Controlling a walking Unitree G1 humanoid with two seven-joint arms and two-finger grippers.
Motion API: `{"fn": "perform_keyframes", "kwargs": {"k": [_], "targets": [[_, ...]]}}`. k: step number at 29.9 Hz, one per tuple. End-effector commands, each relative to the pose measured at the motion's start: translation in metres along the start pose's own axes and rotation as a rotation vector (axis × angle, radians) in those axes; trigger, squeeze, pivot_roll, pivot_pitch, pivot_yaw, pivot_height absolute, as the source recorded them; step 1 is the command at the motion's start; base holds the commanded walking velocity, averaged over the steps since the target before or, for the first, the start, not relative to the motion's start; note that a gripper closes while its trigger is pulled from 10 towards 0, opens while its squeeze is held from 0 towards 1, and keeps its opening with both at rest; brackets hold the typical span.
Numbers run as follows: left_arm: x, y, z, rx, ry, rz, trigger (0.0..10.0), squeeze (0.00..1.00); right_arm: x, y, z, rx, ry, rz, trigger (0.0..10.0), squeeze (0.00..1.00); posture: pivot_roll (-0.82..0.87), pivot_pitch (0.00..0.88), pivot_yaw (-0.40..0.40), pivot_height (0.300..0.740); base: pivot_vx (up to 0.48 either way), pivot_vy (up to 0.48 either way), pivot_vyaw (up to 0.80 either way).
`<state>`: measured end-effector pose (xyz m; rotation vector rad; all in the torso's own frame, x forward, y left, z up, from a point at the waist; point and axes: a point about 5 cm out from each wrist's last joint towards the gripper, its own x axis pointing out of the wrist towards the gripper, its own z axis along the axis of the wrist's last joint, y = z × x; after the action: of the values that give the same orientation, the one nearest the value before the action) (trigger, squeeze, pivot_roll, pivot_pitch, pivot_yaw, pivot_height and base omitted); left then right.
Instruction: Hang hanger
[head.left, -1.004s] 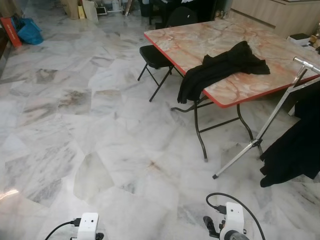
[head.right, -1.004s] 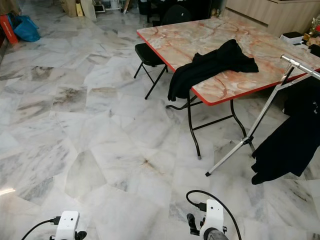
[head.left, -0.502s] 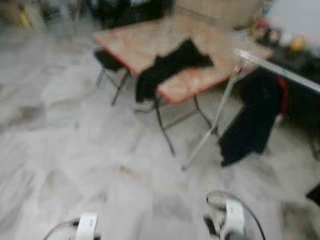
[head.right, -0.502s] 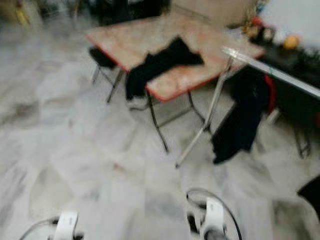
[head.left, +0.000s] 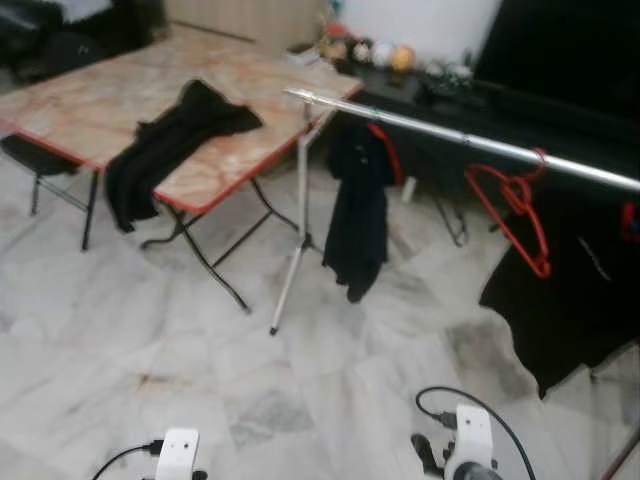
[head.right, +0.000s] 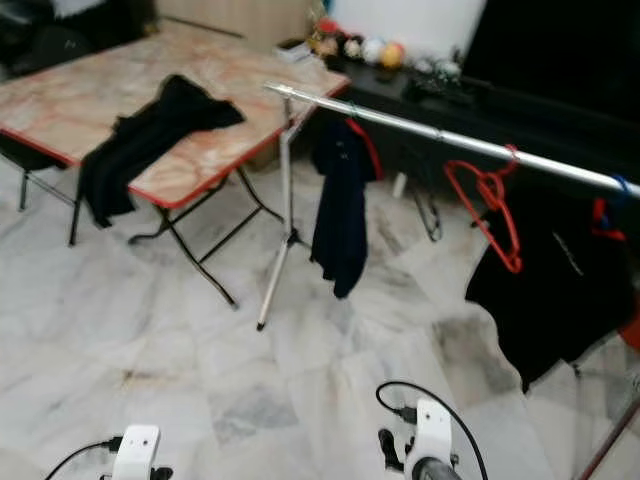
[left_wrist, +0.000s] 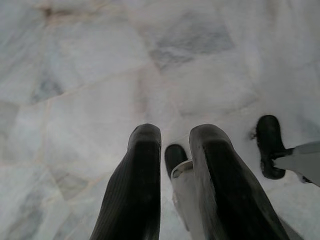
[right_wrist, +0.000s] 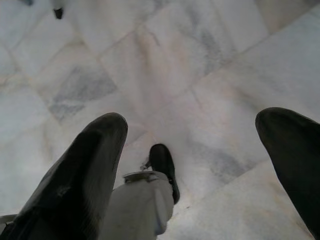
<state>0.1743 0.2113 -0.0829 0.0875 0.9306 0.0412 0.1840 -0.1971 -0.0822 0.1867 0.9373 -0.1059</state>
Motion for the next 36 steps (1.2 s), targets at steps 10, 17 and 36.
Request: {"fn": "perform_keyframes", "kwargs": {"k": [10,17,36], "targets": [[-0.001,0.003,-0.004,0.006,0.019,0.006,10.0,0.0,0.001,0.004,0.001,-0.001,-0.002,0.002,10.0,0.0,0.07,0.0,-0.032,0.74,0.0,-0.154,-0.75],[-0.001,0.009,-0.003,0.027,0.022,0.01,10.0,0.0,0.002,0.011,-0.001,0.027,-0.004,0.006,10.0,0.0,0.07,0.0,-0.008,0.74,0.0,0.0,-0.75],[0.0,0.006,0.002,-0.047,-0.004,0.034,10.0,0.0,0.001,0.003,0.006,0.013,-0.029,0.002,10.0,0.0,0.06,0.0,-0.039,0.74,0.0,0.0,-0.24]]}}
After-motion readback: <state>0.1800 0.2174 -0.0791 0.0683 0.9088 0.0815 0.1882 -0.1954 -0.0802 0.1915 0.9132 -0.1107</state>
